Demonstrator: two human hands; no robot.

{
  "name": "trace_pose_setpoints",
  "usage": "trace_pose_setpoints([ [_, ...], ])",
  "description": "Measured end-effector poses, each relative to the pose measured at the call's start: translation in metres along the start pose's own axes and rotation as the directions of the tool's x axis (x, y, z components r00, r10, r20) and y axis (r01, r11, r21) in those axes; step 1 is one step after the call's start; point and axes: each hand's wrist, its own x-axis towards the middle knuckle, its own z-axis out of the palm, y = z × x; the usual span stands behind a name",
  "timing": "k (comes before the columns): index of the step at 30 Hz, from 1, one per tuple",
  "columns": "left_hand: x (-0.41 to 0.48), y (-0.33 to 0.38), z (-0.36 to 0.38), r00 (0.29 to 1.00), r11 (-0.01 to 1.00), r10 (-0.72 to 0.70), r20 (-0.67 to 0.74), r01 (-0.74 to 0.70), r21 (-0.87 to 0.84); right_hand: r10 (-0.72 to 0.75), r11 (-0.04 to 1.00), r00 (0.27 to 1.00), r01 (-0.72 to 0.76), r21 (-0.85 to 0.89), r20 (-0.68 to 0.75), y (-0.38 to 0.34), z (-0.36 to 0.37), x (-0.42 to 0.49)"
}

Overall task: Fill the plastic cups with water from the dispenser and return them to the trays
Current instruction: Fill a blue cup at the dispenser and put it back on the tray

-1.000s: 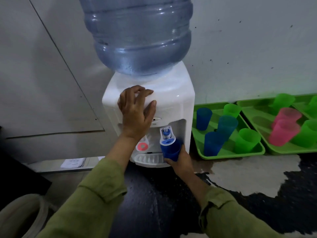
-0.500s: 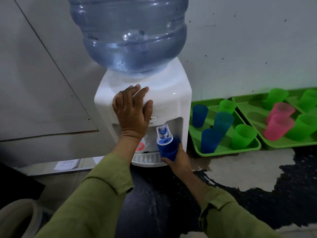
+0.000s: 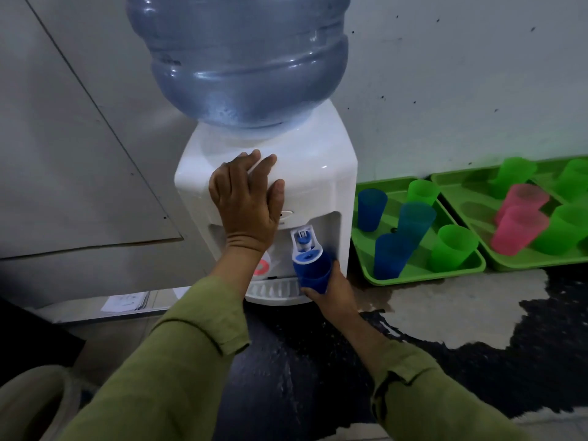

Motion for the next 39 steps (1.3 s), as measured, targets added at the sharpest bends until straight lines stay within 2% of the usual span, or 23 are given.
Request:
trace_pose_setpoints([
  [27, 0.001, 0.004, -0.006, 0.998, 0.999, -0.031, 0.063, 0.032, -0.009, -0.001, 1.000, 1.000, 0.002, -0.008, 0.013, 0.000, 0.000, 0.000],
  [33, 0.003, 0.010, -0.016, 0.992, 0.989, -0.086, 0.089, 0.096, -0.109, 0.022, 0.999, 0.999, -0.021, -0.026, 0.027, -0.001, 0.000, 0.000],
  [39, -0.007, 0.019, -0.030, 0.980, 0.914, -0.173, 0.093, 0.195, -0.356, 0.043, 0.998, 0.999, -0.041, -0.039, 0.032, -0.001, -0.001, 0.001],
])
